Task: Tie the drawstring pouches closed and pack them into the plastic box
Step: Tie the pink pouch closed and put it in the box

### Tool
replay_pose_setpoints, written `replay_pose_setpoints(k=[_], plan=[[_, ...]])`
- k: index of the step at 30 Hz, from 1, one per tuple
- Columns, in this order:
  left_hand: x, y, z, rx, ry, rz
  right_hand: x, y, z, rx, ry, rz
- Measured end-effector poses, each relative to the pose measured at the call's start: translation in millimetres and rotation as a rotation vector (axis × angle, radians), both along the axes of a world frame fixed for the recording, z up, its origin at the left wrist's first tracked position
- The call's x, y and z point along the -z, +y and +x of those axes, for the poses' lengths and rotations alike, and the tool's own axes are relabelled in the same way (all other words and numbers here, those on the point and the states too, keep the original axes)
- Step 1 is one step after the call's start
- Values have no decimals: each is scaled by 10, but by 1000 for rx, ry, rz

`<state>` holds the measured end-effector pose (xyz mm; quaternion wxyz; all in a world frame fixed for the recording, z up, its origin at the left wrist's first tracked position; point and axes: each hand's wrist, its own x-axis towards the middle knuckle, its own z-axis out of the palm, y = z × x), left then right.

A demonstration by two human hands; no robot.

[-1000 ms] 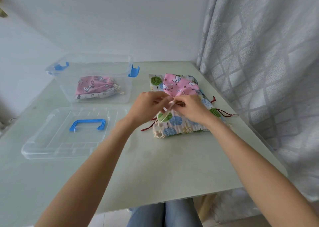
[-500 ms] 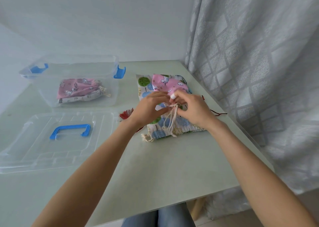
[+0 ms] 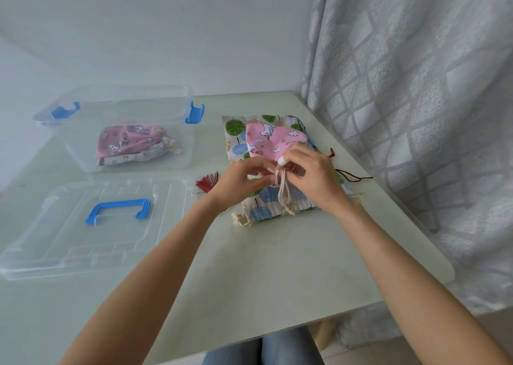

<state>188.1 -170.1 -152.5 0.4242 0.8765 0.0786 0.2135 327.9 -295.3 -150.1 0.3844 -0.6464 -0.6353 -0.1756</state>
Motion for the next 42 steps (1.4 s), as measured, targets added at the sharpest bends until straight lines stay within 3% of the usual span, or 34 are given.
replay_pose_setpoints(k=[5,8,14,21,28,32,34,37,42], plan=[[-62,68,-34,40,44,-223,56,-31,50,-39,40,10],[-111,1,-24,-41,-37,-142,78,-11,28,-51,67,33],[-291,-86,-67,-106,-119,264,91,-16,25,-79,153,46],[-305,-120,-108,-113,-117,69,63,-58,-20,-76,155,68],[-92,-53,-244,-250,29,204,166,-193,-50,-124,219,79],[63,31,-373,-441,-17,170,282,-351,-25,-4,329,143],[148,43,-448,-486,-18,168,351,-436,48,104,283,140],[255,23,-490,-517,52,226,449,-474,79,206,258,74],[281,82,-546,-413,287,357,450,-522,111,143,130,-303]])
